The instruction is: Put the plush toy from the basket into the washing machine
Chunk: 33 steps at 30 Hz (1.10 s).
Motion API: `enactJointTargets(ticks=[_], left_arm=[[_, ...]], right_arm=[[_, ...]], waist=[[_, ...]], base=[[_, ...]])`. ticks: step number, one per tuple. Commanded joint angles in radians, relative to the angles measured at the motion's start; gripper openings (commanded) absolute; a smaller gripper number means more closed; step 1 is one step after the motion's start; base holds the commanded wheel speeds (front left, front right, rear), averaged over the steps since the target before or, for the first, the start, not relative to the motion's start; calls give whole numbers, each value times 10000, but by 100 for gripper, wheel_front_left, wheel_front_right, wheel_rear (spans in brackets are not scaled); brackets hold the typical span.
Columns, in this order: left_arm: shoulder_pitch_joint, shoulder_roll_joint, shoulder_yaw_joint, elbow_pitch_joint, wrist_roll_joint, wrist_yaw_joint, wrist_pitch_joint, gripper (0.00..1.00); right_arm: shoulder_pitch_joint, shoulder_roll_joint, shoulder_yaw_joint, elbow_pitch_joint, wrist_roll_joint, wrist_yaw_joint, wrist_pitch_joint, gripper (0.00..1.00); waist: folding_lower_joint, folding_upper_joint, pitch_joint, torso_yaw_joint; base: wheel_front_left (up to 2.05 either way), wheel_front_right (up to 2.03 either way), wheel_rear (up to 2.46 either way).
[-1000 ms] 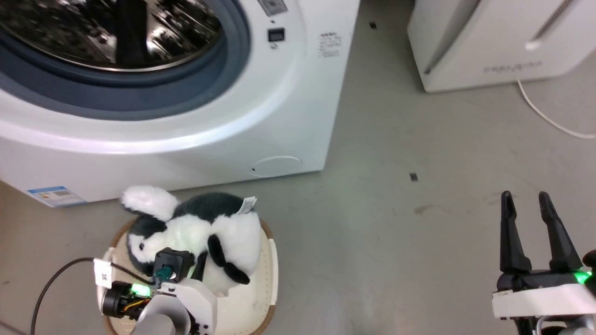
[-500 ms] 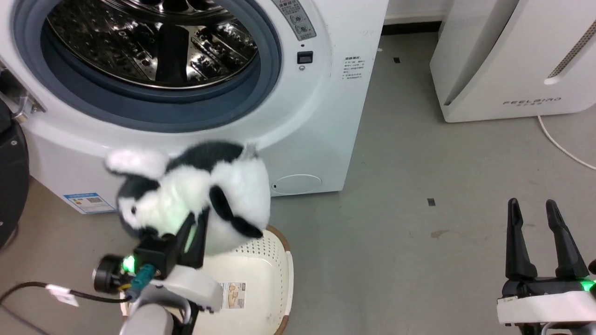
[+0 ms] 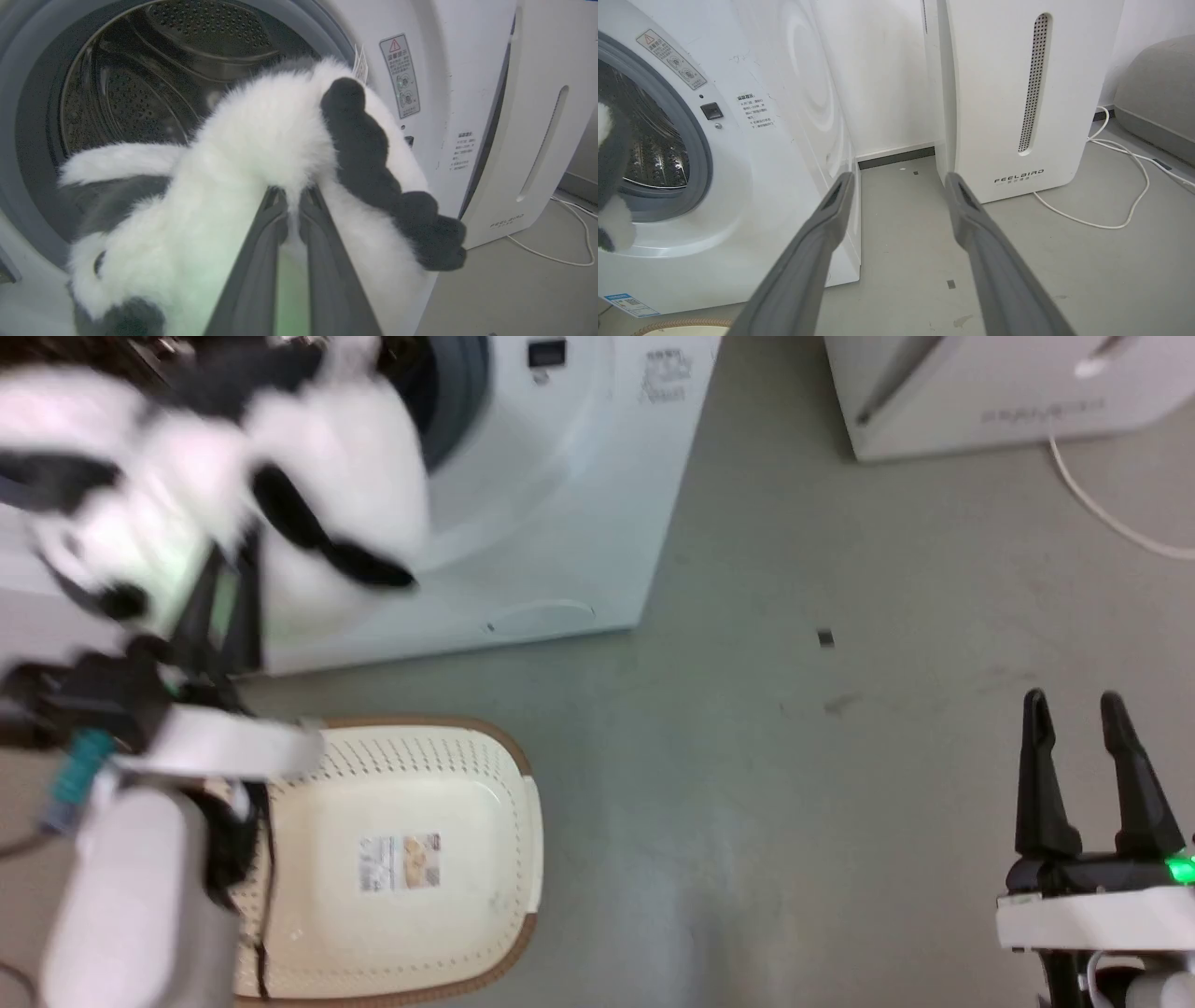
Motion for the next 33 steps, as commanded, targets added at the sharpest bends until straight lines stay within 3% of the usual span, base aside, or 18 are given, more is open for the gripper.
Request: enactJointTargets(ticks=[1,7,16,23,33], left_arm=[[-611,200,206,-68,-85,-60,-56,0],[-2954,1212,719,136,-137,-133,531,0],[-7097,2807,238,1596,319,-503,1832,0],[-9750,3434,-648,3316,764,-647,2535,0],[-10980,4135,-2142,5999,1193,-722,3174,0]], right_arm=[[-258,-4,37,-94,85,-7,-46,100],[-733,-4,-4,-188,407,-7,-46,100],[-1291,-4,277,-323,834,-7,-46,100],[-1630,-4,474,-646,1200,-7,-46,100],[-1849,-4,708,-1064,1449,-7,-46,100]], waist=[[0,0,829,-447],[0,0,2159,-992],[0,0,3910,-1529],[0,0,4829,-1802],[0,0,5350,-1931]], base=[[0,0,0],[0,0,0],[0,0,0],[0,0,0],[0,0,0]])
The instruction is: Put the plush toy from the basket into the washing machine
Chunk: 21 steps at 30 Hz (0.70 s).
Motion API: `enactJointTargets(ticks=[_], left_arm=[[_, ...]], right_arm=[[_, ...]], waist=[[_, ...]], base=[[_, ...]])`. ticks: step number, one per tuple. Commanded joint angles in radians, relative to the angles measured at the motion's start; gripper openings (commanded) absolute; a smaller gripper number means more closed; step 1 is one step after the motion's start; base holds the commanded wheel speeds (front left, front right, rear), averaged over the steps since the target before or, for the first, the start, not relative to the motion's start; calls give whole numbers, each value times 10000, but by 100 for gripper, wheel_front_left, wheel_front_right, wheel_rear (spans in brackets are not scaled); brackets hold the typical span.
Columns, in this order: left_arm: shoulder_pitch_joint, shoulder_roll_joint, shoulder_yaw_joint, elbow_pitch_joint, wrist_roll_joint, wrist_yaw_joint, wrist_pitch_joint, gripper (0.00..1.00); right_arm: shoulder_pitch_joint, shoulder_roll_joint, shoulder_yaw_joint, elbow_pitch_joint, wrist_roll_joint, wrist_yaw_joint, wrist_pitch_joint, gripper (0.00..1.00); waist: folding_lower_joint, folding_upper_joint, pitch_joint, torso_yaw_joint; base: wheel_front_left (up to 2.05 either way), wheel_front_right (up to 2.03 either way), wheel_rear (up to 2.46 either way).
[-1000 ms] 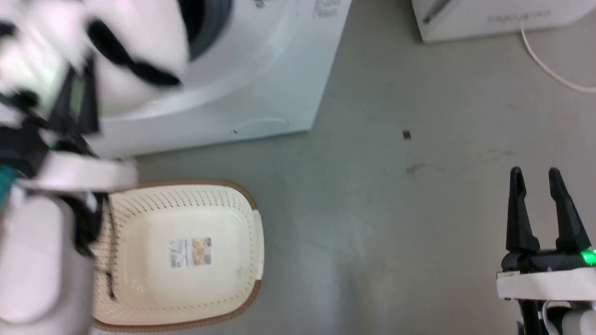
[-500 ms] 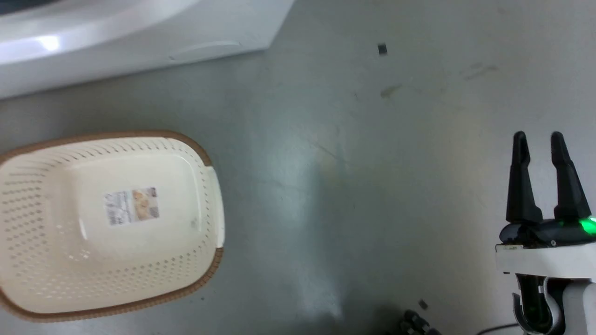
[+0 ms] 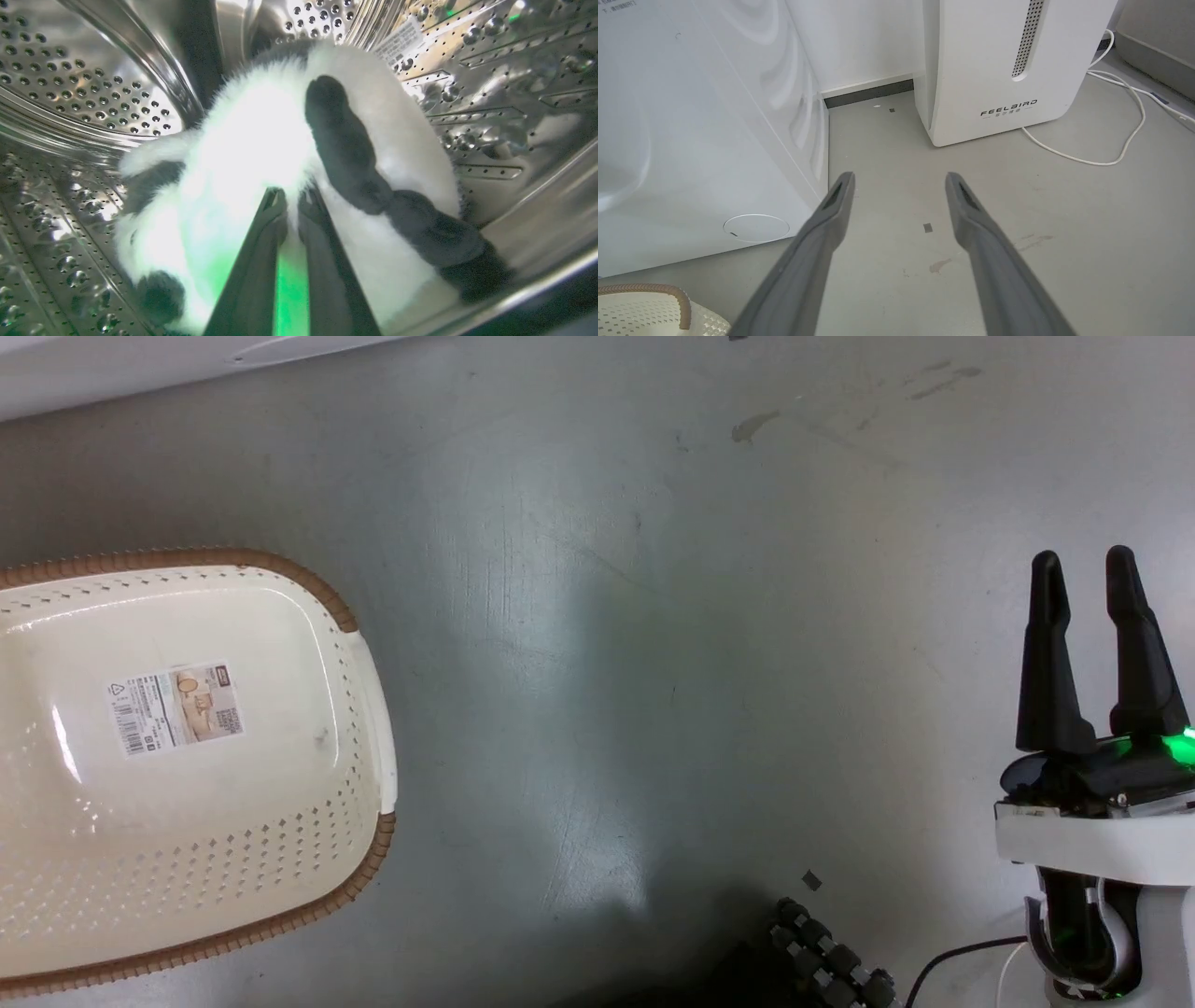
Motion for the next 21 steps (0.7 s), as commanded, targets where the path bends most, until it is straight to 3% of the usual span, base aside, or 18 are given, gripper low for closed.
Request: enactJointTargets(ticks=[1,9,10,11,21], left_arm=[[-220,46,-146,403,-88,-38,137,0],[-64,243,-800,1487,-408,-42,-226,0],[-8,251,-894,1558,-440,-42,-404,38],[42,252,-963,1637,-480,-42,-563,100],[1485,-476,-1168,2237,-1114,8,-2771,100]], right_arm=[[-158,-2,7,-74,81,-7,-46,100],[-271,-2,122,-262,-51,-7,-46,100],[-276,-2,105,-275,-71,-7,-46,100],[-268,-2,92,-281,-105,-7,-46,100],[-43,-2,-215,-42,-799,-7,-46,100]], waist=[[-1,0,52,32],[-1,0,-193,94],[-1,0,-271,124],[-1,0,-344,156],[-1,0,-2161,819]], base=[[0,0,0],[0,0,0],[0,0,0],[0,0,0],[0,0,0]])
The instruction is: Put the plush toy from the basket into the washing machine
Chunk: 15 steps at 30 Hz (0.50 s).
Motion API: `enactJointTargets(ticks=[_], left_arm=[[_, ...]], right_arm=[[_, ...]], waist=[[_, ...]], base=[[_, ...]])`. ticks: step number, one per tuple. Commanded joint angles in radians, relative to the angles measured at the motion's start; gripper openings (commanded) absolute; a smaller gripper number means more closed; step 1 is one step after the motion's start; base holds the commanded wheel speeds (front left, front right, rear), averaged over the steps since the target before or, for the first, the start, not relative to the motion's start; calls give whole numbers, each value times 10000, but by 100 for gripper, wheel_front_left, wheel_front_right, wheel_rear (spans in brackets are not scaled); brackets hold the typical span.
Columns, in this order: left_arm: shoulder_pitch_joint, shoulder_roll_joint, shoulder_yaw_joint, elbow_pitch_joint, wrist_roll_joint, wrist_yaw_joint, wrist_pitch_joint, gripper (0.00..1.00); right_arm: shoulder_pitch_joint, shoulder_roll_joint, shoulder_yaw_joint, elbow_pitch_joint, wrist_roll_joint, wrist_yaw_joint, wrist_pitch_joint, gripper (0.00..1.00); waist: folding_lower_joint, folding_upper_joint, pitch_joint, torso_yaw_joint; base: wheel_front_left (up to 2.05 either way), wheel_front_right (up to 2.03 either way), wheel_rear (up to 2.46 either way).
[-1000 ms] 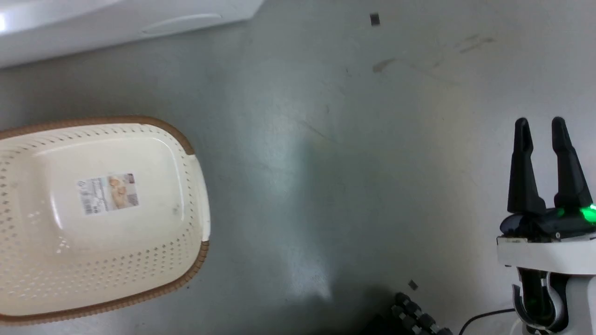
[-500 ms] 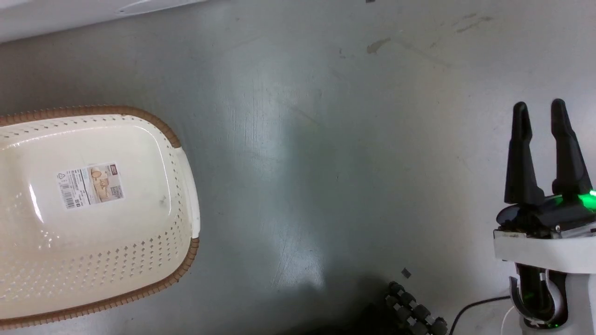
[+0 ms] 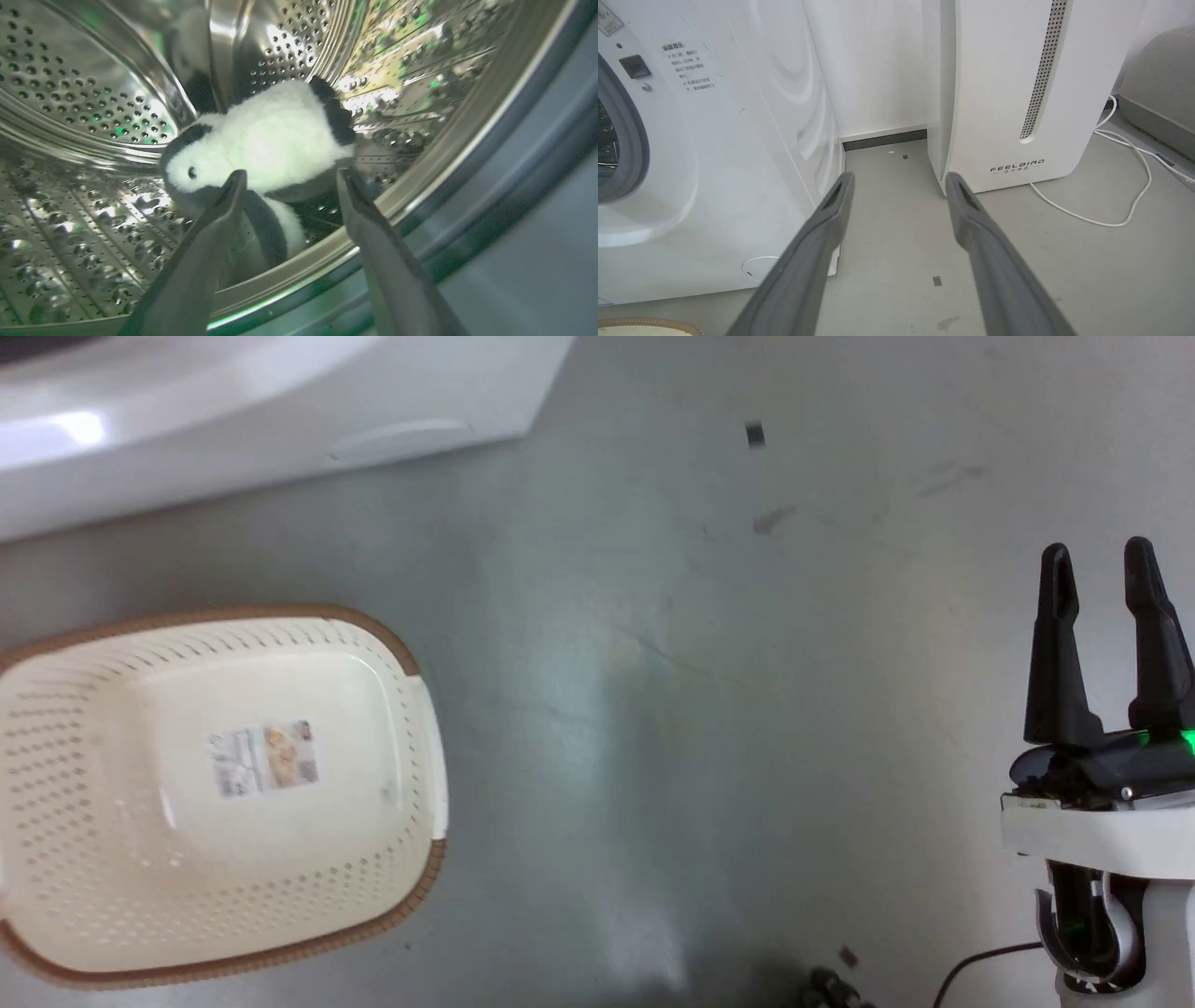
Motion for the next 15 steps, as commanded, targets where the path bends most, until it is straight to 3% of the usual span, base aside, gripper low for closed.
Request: enactJointTargets(ticks=[1,6,15], left_arm=[[385,-134,32,24,-173,20,-162,100],[1821,-711,321,-534,-714,238,-408,100],[6043,-2007,1457,-4535,-1483,993,-422,100]], right_arm=[[74,-2,-45,29,-103,-9,-46,100],[319,-2,-50,118,-569,-9,-46,100],[1189,-2,-333,426,-1209,-9,-46,100]], waist=[[-1,0,-806,419],[-1,0,-1985,912],[-1,0,-4111,1766]], base=[[0,0,0],[0,0,0],[0,0,0]])
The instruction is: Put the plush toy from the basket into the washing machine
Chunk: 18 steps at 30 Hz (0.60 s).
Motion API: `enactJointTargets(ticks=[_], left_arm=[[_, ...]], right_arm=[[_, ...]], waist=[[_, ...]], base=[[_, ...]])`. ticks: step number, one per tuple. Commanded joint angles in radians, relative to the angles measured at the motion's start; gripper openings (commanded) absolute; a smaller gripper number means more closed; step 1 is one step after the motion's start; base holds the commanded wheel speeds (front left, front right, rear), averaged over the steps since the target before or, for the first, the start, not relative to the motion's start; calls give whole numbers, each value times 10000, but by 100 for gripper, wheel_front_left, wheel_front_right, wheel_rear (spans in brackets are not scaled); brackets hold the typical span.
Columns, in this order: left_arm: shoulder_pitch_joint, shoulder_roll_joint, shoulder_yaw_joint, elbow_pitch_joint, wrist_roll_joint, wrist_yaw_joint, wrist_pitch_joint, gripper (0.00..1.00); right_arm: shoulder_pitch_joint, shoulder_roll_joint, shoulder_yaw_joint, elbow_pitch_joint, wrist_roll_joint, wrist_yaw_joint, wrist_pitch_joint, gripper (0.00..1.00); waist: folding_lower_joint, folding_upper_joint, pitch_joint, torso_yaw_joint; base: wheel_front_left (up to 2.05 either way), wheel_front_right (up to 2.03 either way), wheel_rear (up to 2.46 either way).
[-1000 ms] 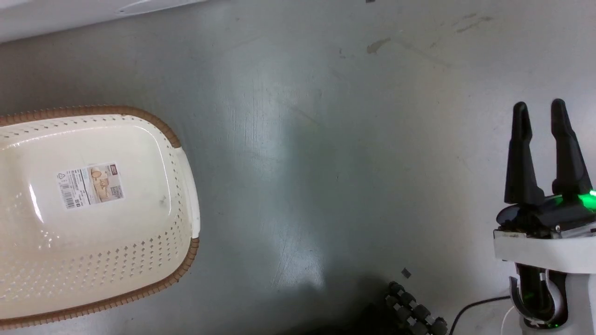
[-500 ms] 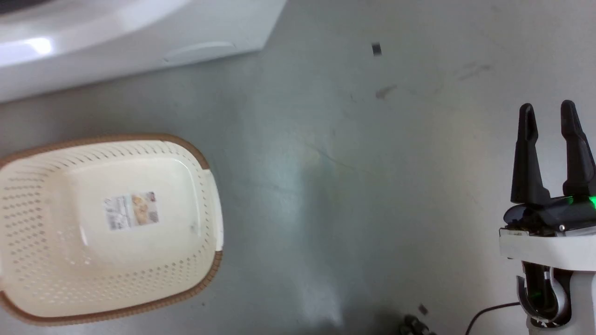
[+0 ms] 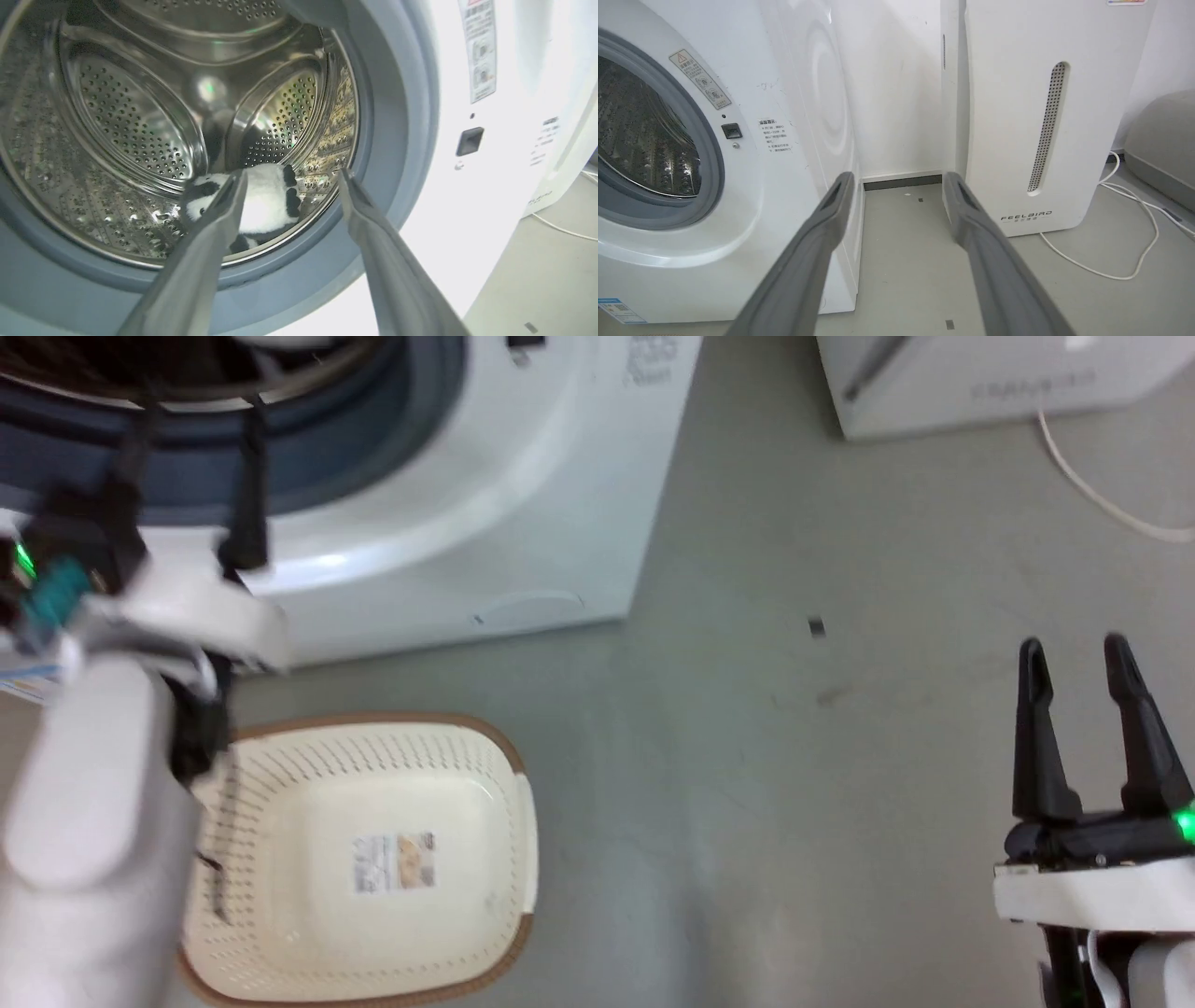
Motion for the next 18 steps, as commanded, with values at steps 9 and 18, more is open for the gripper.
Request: enactJointTargets(ticks=[9,18], left_arm=[[3780,-1327,617,-2676,-18,680,-52,100],[6019,-2085,468,-3178,693,927,-52,100]], right_arm=[[833,-4,-256,331,-420,-9,-46,100],[1386,-4,-306,636,-454,-9,-46,100]], waist=[[1,0,-1984,1232],[1,0,-2786,1625]], base=[[0,0,0],[0,0,0]])
